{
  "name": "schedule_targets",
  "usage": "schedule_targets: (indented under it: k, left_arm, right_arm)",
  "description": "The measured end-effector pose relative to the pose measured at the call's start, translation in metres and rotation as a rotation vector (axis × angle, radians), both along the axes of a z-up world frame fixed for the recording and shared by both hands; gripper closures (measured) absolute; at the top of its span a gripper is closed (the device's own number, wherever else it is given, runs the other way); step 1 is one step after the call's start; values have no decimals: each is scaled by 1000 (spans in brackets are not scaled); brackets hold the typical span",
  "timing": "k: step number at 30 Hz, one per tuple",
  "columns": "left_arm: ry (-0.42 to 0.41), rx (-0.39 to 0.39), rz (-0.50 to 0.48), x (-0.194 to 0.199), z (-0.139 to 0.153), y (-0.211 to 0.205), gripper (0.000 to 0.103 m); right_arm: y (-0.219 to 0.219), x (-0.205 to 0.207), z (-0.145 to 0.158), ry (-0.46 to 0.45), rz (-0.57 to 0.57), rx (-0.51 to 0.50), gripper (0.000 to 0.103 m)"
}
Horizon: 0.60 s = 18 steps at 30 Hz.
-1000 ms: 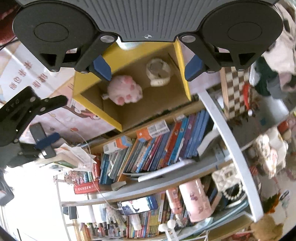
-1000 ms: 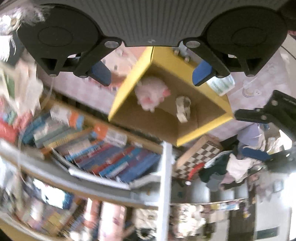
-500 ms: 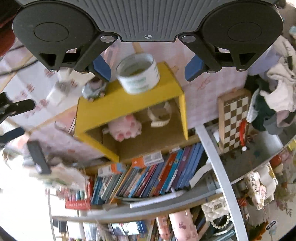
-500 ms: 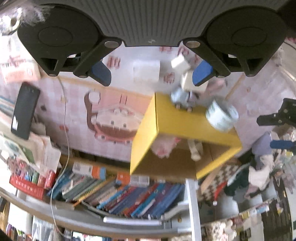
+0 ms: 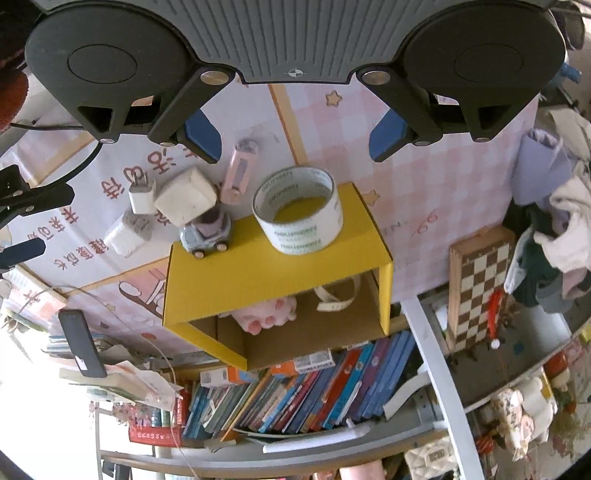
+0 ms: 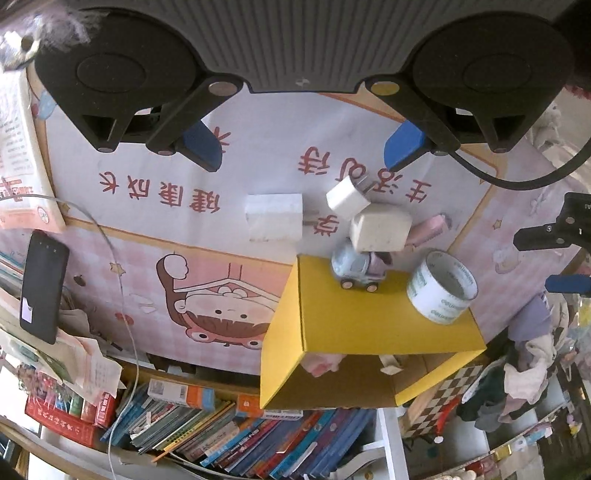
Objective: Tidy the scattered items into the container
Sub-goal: 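Lift both open grippers out of the yellow box and back over the table, then move the left gripper toward the pink box cutter while the right gripper approaches a white charger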
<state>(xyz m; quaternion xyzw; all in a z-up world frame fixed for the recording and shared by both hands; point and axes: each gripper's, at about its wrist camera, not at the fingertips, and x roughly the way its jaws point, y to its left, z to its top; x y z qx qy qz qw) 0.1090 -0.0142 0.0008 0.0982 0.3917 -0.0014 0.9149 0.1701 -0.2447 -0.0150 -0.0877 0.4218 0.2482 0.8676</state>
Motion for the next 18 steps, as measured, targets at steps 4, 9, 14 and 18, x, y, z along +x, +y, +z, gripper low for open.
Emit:
schedule_targets:
  k: [4,9,14,18]
  left_arm:
    - [21,1,3,-4,-8,-1,14]
    - [53,-6,-11,-7,-19,-5,14]
    - [71,-24,-30,-10,-29,-10,14]
    - [81,-26,-49,-9,-32,-13,14]
  right_arm:
    - [4,-4,-6,8,8,-15,8]
    - [8,-5,-15,35,11,-26,8]
    - [16,-9,-23,49,34,-46,8]
    - [18,-12,-24,39,40,-53,8]
